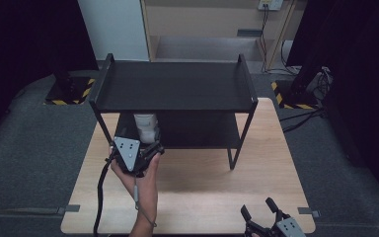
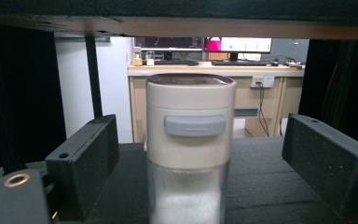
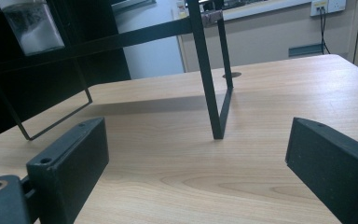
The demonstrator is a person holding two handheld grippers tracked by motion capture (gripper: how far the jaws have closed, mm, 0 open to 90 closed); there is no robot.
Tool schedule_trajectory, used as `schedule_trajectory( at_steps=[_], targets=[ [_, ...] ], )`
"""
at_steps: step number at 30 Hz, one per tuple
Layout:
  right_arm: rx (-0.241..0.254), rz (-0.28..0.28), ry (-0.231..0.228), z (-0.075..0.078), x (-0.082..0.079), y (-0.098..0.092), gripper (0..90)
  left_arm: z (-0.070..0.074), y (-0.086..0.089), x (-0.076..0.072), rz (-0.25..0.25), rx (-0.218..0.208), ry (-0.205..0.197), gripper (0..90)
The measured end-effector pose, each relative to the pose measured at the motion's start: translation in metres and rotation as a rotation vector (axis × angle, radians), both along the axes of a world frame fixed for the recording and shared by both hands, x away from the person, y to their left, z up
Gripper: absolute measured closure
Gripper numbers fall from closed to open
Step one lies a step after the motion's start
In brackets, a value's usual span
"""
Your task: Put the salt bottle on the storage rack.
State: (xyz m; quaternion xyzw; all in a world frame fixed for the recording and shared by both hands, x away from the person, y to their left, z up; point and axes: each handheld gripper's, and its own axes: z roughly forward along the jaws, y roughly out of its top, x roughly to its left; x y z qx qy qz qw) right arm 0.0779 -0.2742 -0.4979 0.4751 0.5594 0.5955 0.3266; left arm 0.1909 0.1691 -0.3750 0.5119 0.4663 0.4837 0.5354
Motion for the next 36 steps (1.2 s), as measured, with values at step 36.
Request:
schedule_trajectory(
  at_steps=[36],
  targets=[
    [0.018, -0.046, -0.015, -0.001, -0.009, 0.007, 5.4, -0.080, 0.066, -0.103, -0.136, -0.036, 0.081, 7.8]
  ],
)
